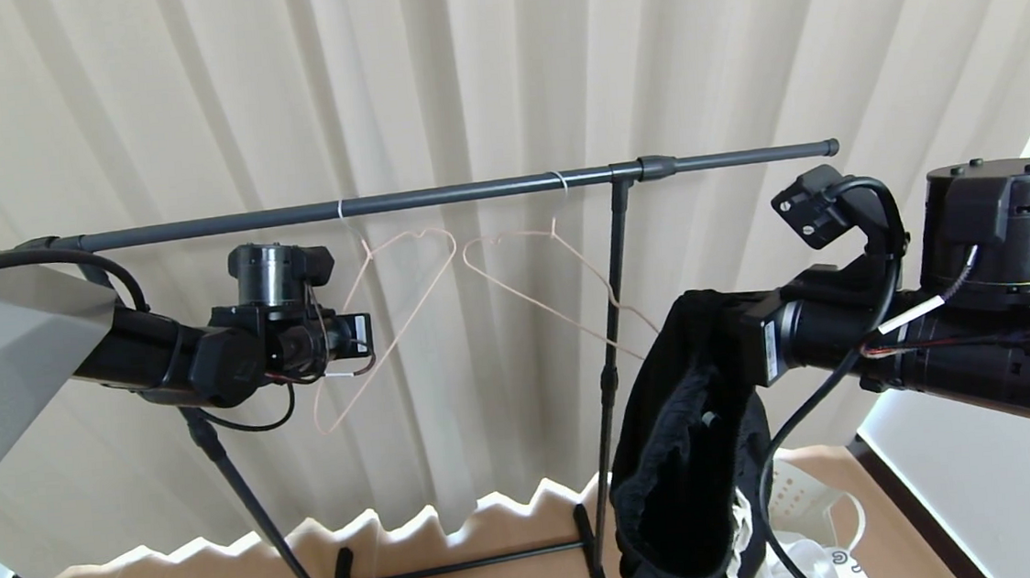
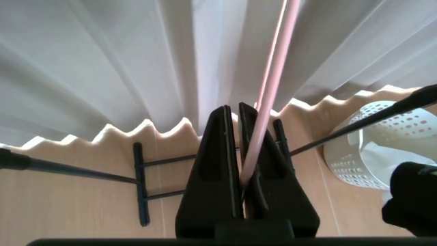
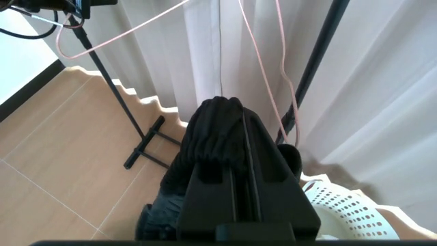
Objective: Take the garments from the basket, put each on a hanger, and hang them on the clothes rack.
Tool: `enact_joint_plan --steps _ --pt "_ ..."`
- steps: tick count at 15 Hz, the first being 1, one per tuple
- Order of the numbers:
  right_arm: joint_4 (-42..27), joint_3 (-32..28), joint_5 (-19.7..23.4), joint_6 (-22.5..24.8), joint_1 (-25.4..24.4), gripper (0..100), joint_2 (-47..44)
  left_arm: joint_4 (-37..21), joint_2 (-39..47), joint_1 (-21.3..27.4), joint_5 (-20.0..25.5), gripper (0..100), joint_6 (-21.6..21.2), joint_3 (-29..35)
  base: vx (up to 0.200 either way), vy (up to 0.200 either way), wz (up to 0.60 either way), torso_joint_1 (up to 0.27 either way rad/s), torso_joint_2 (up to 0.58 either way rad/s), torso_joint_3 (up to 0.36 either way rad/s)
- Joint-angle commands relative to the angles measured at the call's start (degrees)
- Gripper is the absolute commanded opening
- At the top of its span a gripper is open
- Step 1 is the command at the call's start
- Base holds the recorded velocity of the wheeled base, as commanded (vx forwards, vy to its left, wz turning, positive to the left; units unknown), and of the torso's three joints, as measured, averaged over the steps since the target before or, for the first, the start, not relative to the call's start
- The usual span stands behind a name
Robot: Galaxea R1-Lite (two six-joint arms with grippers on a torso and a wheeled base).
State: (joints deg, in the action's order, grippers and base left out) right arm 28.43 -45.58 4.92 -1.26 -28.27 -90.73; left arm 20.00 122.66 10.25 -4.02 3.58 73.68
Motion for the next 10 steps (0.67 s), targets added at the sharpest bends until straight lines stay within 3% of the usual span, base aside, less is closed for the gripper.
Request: enact_joint_plan --steps 1,10 --pt "0.0 0.1 0.1 0.0 0.1 0 0.2 0.0 -0.1 0.0 0.0 0 0.0 0.0 0.0 0.0 0.0 0.0 0.0 0.0" --pt "0.0 -0.1 0.1 -0.1 0.1 0 -0.3 0.0 -7.4 0.9 -0.1 0 -0.6 -4.8 0.0 0.0 0.0 0.0 0.0 0.0"
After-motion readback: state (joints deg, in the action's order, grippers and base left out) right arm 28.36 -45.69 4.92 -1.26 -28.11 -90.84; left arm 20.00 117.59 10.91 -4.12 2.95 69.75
